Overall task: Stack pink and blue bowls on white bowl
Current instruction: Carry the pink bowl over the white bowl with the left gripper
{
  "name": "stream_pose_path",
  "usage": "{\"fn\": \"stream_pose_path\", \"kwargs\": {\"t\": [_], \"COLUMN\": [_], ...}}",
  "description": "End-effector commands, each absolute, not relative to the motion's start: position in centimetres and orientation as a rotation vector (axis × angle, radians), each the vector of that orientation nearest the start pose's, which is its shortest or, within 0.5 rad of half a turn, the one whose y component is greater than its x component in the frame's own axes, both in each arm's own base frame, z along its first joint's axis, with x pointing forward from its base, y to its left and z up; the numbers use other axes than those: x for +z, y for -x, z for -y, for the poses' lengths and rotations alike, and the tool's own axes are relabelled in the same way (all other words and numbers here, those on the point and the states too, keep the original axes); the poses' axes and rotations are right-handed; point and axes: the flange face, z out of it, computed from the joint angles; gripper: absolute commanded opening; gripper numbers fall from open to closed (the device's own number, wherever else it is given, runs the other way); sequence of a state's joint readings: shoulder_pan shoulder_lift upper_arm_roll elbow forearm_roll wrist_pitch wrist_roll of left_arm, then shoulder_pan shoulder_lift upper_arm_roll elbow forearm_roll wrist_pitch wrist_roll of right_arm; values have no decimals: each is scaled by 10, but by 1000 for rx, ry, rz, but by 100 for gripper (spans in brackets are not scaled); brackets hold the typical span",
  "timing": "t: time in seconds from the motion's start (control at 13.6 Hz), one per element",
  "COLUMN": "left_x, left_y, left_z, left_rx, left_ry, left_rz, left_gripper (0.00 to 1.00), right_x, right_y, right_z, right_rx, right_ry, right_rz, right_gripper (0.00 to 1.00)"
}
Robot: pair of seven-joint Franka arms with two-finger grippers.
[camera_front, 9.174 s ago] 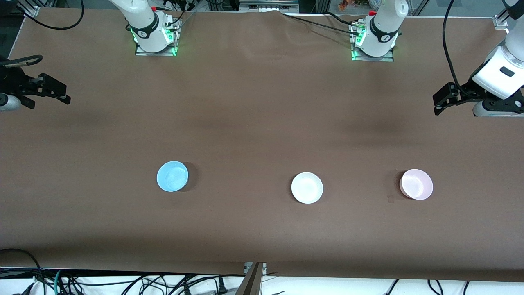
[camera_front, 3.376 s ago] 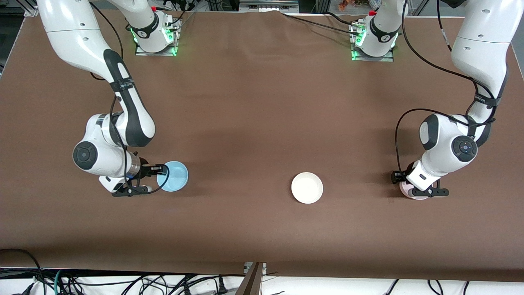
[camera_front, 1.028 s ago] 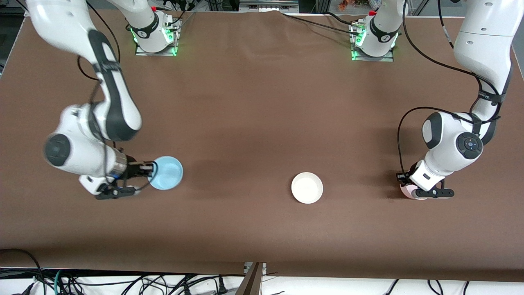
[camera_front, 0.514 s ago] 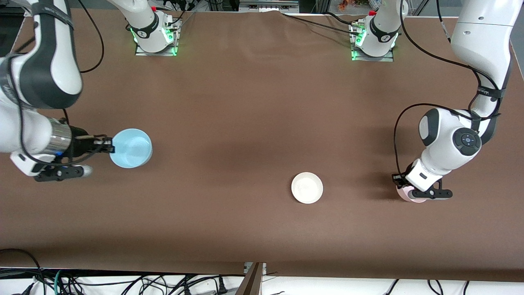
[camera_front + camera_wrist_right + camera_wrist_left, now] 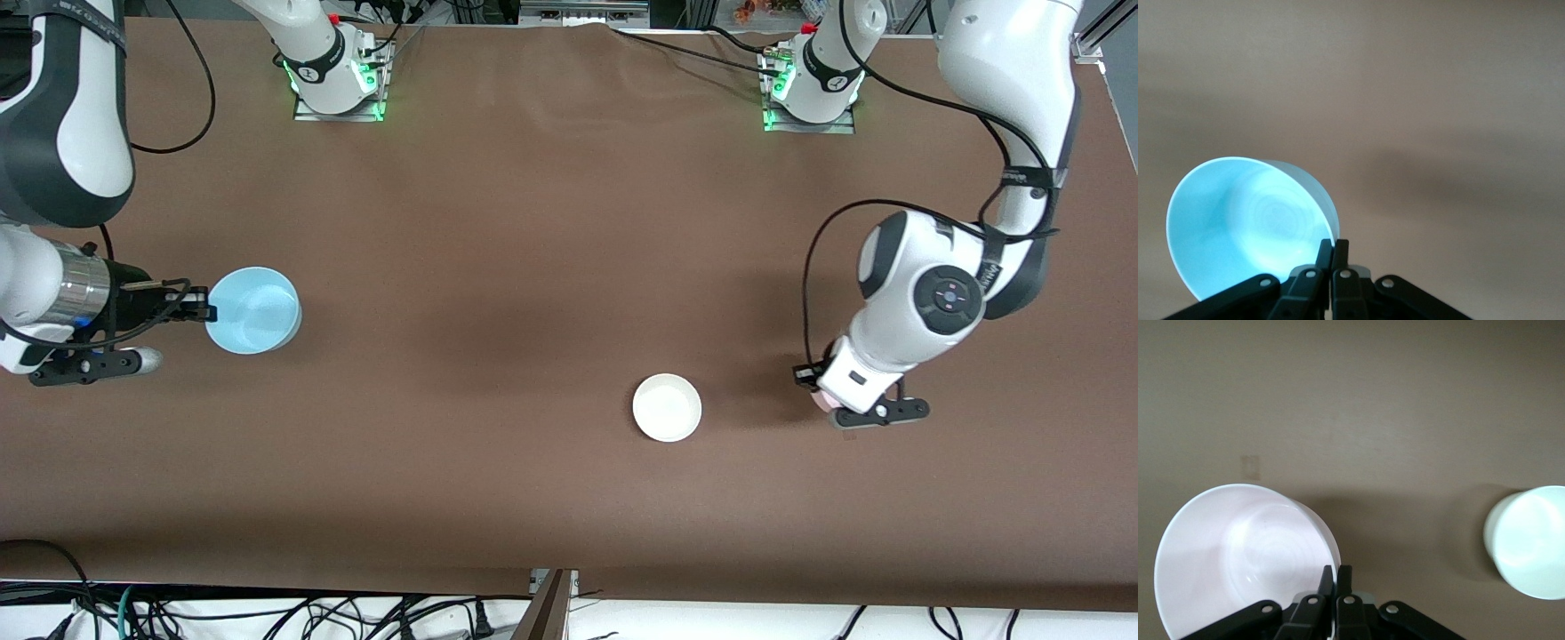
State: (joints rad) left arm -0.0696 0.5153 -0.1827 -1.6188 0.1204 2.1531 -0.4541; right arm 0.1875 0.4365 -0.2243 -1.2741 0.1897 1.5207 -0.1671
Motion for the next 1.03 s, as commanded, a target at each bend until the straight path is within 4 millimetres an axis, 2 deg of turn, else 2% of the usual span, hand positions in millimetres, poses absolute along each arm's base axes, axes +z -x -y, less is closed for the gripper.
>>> {"fn": "stream_pose_path", "kwargs": {"t": [0.0,0.15,0.37,0.66,0.81,0.95], "left_x": [344,349,344,324,317,315], "left_y": [-665,-660,-653,-652,-658,-668], "left_z": [193,226,269,324,343,349], "left_rx": [-71,-67,-84,-119,-147,-173], "left_ry": [3094,3085,3066,3004,2992,2981], "left_rz": [338,392,490,626,716,816], "left_gripper": [0,0,0,0,0,0], "right_x": [499,499,499,501,501,501], "right_y": [-661,-661,-661,-660,-660,-660], "right_z": [-16,-16,-19,-23,-23,-24], "right_rx": [288,295,296,290,290,291], "right_ry": [2995,2995,2994,2994,2994,2994], "right_rz": [236,231,222,224,224,224], "right_gripper": [0,0,0,0,0,0]}}
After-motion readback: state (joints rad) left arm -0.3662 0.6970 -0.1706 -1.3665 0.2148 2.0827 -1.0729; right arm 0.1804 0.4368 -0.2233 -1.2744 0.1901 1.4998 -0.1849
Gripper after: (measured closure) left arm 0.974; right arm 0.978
